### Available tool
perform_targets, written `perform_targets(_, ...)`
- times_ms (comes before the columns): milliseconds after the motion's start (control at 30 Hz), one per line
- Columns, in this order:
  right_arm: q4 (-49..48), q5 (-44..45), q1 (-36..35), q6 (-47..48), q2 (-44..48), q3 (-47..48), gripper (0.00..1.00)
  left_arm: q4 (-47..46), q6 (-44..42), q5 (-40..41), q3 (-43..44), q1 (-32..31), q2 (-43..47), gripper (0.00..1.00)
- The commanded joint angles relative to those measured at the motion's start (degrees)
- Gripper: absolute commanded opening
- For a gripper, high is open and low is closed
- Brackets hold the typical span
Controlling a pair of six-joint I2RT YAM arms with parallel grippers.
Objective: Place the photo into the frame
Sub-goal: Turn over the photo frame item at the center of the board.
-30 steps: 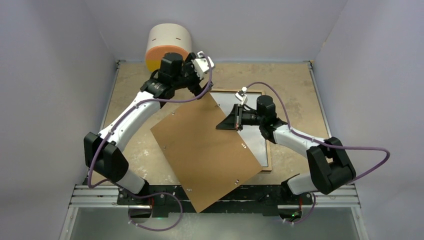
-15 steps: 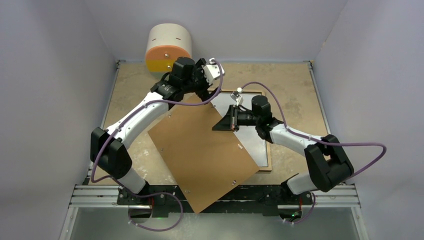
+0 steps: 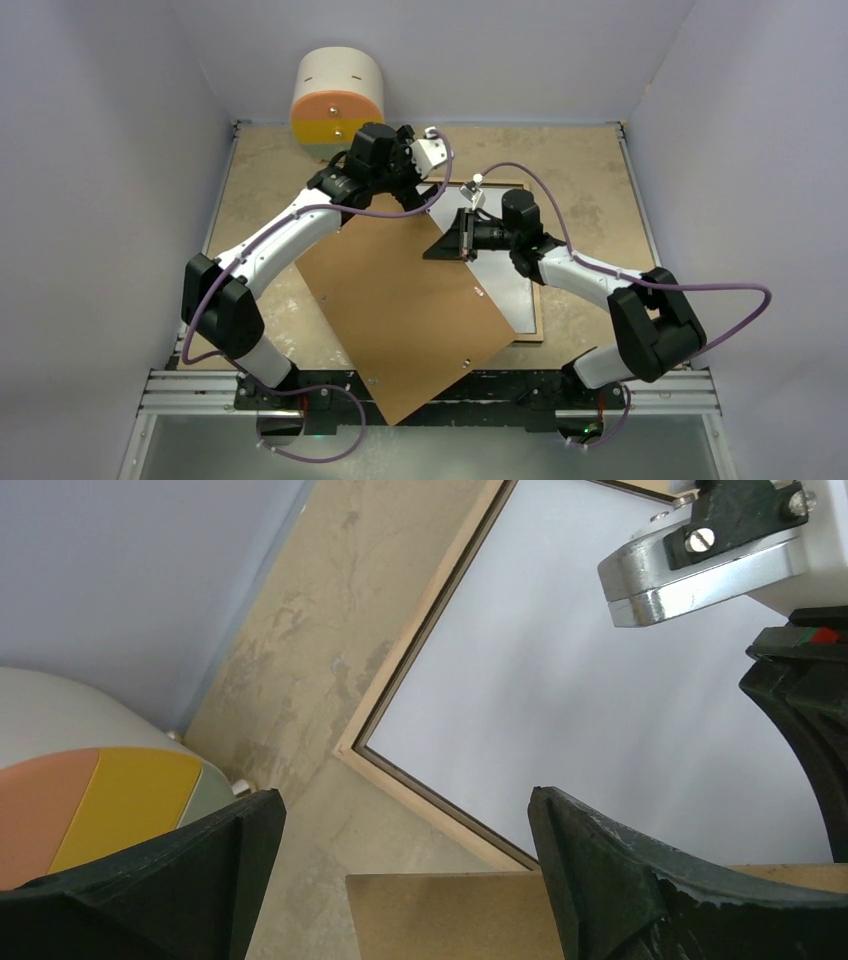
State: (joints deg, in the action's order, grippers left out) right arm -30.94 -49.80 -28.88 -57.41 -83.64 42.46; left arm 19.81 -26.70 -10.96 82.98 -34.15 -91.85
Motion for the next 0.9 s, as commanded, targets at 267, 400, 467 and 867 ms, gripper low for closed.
perform_targets(267, -2.39, -0.28, -0.38, -0.95, 1.24, 3.04, 0.0, 3.6, -3.1, -0.2, -0.21, -1.17, 1.43, 1.0)
perform_targets(400, -1.78, 0.46, -0.38, -0.73, 1.03, 3.13, 0.0, 7.3, -5.12, -2.04, 0.72, -2.11, 1.37, 1.0)
perform_targets(467, -1.16, 0.96, -0.38, -0.4, 1.02, 3.25, 0.0, 7.96, -5.45, -2.55, 0.91, -2.57, 1.47, 1.0)
perform_targets(867, 2.26, 3.61, -0.39, 0.58, 1.52, 3.68, 0.0, 10.6, -2.62, -4.0, 3.08, -4.14, 3.28, 1.0)
